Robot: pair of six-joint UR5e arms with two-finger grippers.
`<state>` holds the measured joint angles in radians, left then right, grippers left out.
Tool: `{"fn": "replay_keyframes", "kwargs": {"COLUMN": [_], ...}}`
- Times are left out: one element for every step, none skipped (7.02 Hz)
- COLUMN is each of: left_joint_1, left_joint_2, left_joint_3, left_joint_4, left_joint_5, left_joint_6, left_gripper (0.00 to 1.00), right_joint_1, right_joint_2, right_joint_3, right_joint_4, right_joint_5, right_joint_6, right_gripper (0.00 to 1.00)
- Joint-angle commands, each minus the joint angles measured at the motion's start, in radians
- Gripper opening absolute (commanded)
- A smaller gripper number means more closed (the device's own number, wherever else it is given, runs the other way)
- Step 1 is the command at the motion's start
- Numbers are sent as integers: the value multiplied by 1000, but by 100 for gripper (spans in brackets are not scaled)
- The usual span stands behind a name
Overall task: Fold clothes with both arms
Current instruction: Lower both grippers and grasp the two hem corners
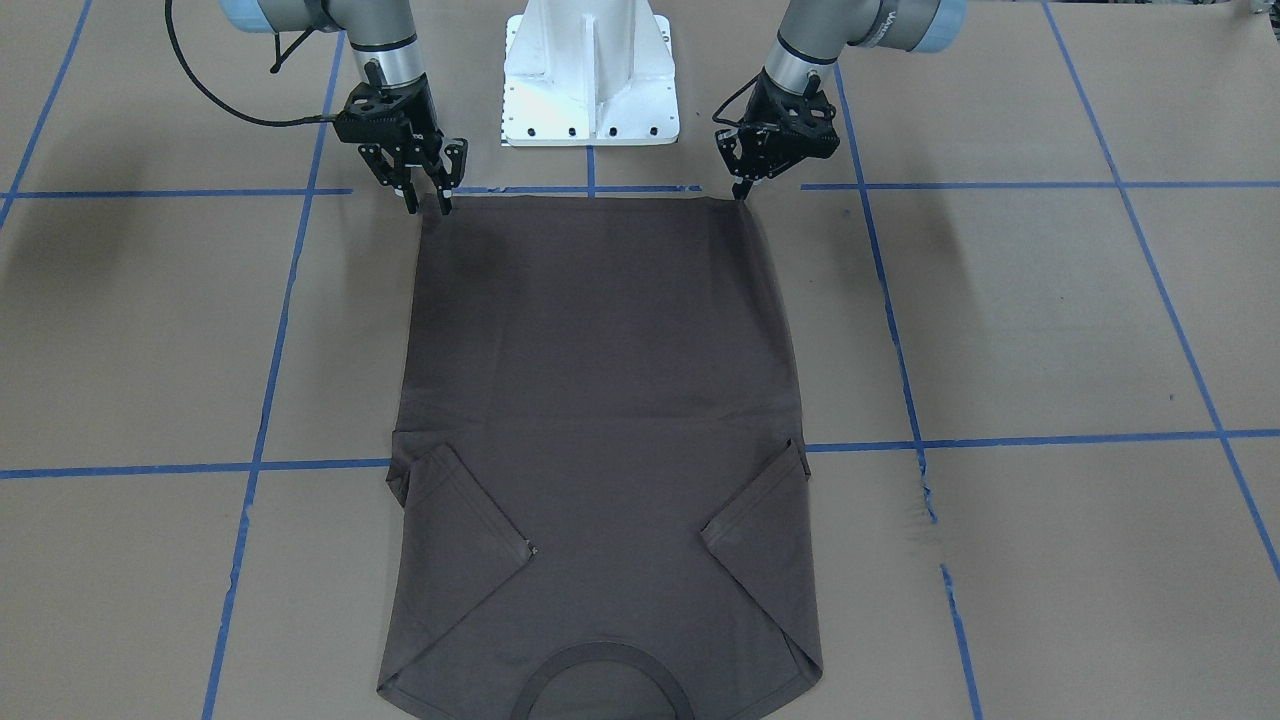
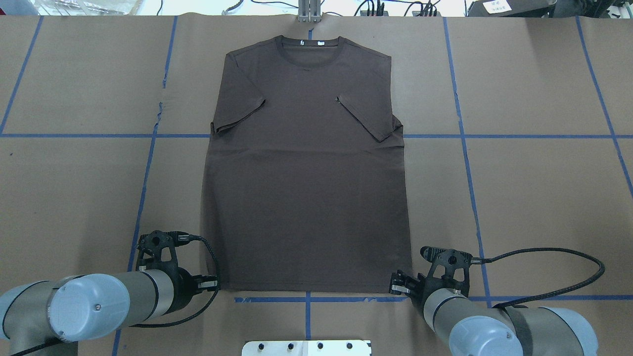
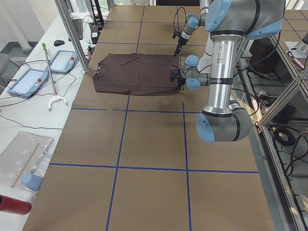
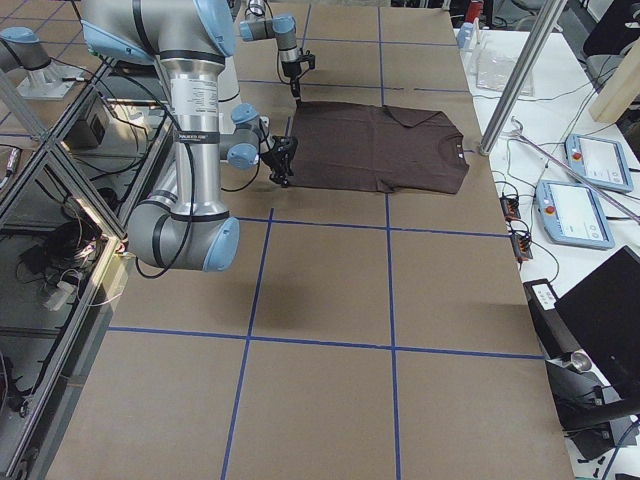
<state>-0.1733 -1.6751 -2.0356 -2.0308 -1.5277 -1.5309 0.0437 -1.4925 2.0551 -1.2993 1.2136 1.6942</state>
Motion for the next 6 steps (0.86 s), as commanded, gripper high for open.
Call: {"fn": "replay_keyframes", "kwargs": {"left_joint_1": [0,0,0,0,0,0], "left_joint_2": [0,1,0,1,0,0], "left_joint_3": [0,0,0,0,2,3], "left_joint_4": [0,0,0,0,0,-2], "left_joint_5": [0,0,0,0,0,-2], "left_joint_6": [0,0,0,0,0,0], "left_gripper": [0,0,0,0,0,0], "right_joint_1": [-4,-8,-16,-21,-22,-24], "right_joint_2": [0,0,0,-5,-17,-18], "right_joint_3": [0,0,2,-1,0,-1], "right_joint_4": [0,0,0,-2,-2,-2], "right_joint_5": [0,1,0,0,-2,-2], "right_joint_6": [1,1,1,1,1,1], "right_gripper": [49,50,50,50,50,51]}}
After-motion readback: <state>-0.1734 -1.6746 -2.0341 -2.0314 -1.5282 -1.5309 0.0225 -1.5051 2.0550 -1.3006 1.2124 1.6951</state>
